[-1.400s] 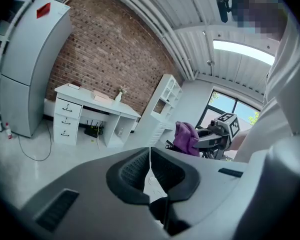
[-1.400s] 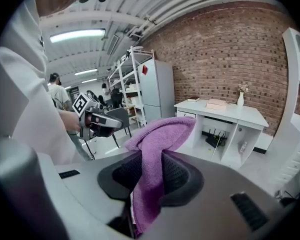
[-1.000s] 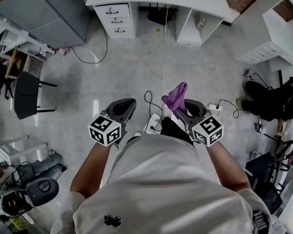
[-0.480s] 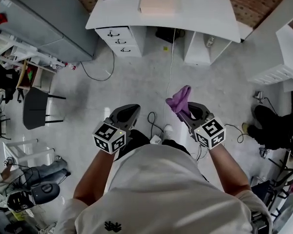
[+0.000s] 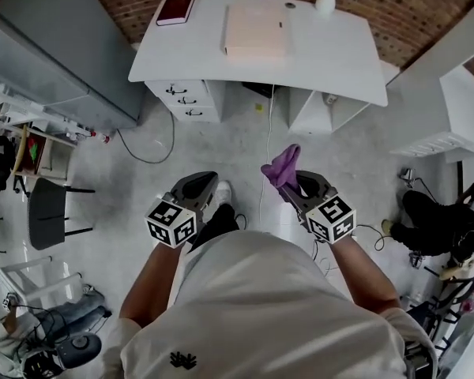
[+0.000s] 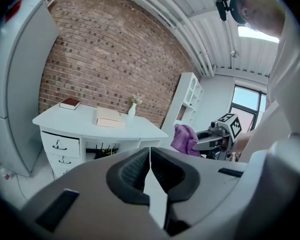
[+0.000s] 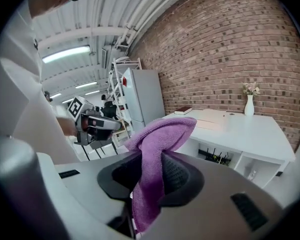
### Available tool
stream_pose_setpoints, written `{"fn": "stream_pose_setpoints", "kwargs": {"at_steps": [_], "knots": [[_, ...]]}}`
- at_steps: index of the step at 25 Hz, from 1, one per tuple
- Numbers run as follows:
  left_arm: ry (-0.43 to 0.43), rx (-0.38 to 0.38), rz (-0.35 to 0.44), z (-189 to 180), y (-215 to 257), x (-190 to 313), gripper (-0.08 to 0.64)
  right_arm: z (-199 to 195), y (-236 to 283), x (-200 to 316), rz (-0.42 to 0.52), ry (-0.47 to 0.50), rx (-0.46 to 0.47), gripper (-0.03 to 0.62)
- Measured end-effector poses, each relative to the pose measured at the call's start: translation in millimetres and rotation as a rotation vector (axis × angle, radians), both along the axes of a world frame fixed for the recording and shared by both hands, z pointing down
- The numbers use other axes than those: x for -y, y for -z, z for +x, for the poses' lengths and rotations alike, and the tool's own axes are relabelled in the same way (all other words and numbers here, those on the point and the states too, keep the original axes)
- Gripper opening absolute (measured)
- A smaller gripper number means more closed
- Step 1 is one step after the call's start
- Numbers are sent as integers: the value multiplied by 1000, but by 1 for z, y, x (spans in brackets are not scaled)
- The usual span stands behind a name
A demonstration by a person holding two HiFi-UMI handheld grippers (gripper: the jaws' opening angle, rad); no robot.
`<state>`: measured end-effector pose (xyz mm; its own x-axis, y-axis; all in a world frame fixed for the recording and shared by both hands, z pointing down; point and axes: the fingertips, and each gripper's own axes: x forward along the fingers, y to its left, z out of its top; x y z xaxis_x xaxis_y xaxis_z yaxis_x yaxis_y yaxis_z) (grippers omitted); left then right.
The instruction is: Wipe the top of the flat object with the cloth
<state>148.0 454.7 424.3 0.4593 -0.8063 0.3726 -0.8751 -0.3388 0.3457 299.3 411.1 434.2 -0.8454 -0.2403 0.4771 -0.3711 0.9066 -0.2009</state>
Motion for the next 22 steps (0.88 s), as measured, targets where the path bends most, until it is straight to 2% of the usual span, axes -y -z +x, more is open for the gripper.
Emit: {"fn": "stream_pose_setpoints", "kwargs": {"at_steps": [5,8,11,17,22], "knots": [[-73,9,31,-70,10,81,27,-66,12,66,21,-52,-28,115],[-132,34,46,-103,10,125,26,-99,15,104,24,-97,-25,115],[-150,49,48,-127,1,159,26,-125,11,133,13,-117,-16,117],[-123,25,29,-136,-16,226,26,-138,1,203,-13,-124,-4,116],[-81,60,4,-140,-16,297,26,-145,-7,283,-11,-65,7,117]]}}
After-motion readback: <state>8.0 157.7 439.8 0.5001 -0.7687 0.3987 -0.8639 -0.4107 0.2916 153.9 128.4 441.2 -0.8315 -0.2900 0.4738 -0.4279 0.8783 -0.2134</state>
